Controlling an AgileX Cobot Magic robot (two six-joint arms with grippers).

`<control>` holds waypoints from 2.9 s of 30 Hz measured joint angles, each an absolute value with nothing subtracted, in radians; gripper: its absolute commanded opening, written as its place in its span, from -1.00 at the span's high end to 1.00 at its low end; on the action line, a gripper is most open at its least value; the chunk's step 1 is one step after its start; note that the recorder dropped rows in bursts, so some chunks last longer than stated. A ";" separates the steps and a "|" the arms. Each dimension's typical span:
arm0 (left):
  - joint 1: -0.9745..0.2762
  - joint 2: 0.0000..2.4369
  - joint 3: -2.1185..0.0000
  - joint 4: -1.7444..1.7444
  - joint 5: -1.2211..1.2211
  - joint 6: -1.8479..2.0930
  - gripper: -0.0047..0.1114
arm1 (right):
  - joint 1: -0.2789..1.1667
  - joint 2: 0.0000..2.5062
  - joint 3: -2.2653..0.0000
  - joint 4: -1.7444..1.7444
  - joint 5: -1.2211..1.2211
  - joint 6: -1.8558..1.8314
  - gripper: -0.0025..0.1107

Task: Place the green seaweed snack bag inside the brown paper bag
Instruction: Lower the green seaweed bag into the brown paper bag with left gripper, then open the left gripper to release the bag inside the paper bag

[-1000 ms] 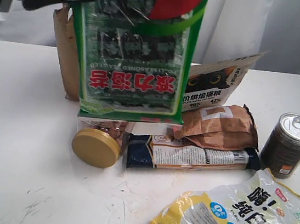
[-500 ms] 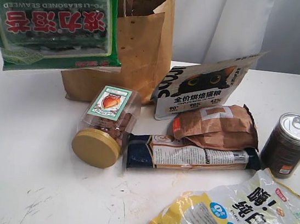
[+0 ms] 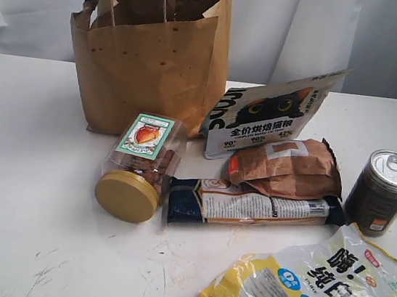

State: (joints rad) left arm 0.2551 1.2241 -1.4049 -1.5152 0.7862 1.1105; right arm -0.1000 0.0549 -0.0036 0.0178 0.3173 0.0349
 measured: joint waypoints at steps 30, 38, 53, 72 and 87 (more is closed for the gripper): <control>-0.015 2.064 -2.133 -1.699 0.786 1.193 0.92 | -0.100 0.055 -0.004 0.018 0.317 0.035 0.96; -0.024 2.145 -2.133 -1.704 0.796 1.266 0.92 | -0.100 0.055 -0.004 0.018 0.317 0.035 0.96; -0.024 2.168 -2.140 -1.716 0.879 1.331 0.92 | -0.100 0.055 -0.004 0.018 0.317 0.035 0.96; -0.024 2.184 -2.140 -1.700 0.884 1.295 0.51 | -0.100 0.055 -0.004 0.018 0.317 0.035 0.96; -0.024 2.184 -2.140 -1.585 0.904 1.186 0.47 | -0.100 0.055 -0.004 0.018 0.317 0.035 0.96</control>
